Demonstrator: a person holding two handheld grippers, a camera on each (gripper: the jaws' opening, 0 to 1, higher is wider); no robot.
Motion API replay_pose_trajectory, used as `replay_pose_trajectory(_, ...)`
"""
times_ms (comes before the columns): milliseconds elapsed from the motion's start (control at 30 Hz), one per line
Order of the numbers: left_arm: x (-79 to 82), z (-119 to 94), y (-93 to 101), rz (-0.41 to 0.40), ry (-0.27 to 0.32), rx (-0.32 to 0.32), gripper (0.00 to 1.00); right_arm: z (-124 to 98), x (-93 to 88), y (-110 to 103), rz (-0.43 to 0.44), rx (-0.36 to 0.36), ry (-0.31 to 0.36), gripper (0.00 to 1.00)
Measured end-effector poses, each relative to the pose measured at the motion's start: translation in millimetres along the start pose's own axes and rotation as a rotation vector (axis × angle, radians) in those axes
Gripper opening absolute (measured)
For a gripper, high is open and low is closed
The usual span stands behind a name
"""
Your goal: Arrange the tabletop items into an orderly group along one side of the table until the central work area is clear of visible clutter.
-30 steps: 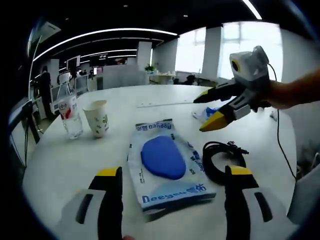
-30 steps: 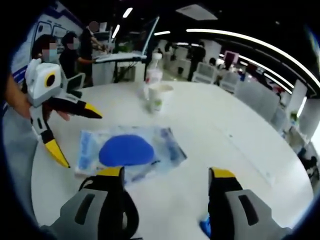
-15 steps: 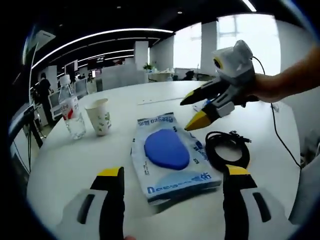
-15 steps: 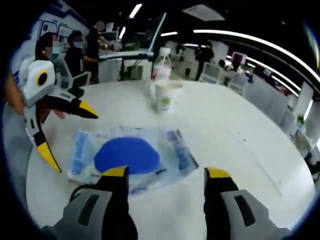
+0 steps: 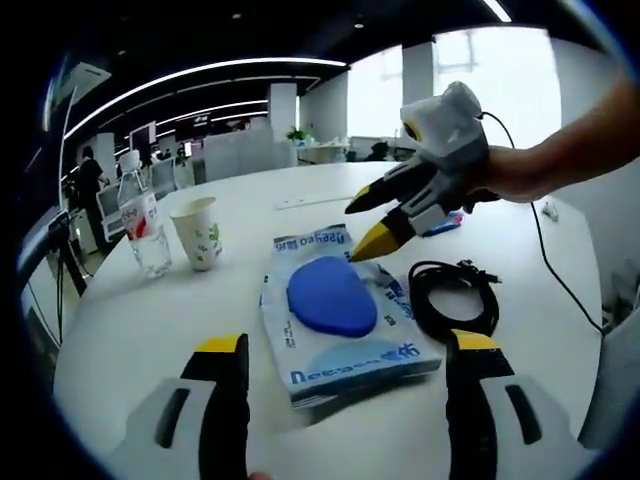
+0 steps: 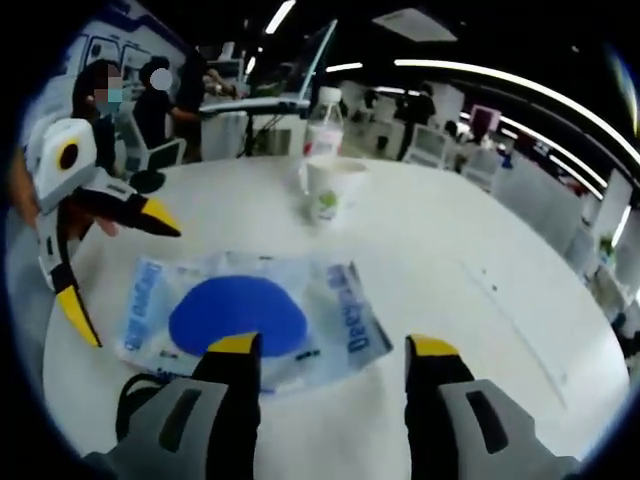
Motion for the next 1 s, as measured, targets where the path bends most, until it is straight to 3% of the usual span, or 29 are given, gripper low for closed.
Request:
replay_pose_trajectory(800, -11.3, 7.8, -20.3, -0.003, -0.041, 0.094, 0.7, 21.1, -8.2, 12.5, 0.056, 0.001, -0.005, 0.49)
replay_pose_trajectory(900, -11.7, 8.0, -21.2, 0.004, -0.051, 0.099, 0.72, 21.1, -8.4, 13.7, 0.062, -0.005, -0.011, 0.45)
replay_pose_trajectory(1000, -12.7, 7.6, -22.5, 0.011, -0.067, 0.098, 0.73, 19.6, -9.9, 14.6, 0.08, -0.004, -0.032, 0.35)
Point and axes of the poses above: the point that each gripper's makers call its tool centre point, and the gripper's own axes: z roughly forward along the fingers, y roughly to its right, x roughly out of its top, the point moved 3 cm from there along -z, roughly backward along the fingers, and after that the axes turned 14 degrees about y, right-handed, at the moved point
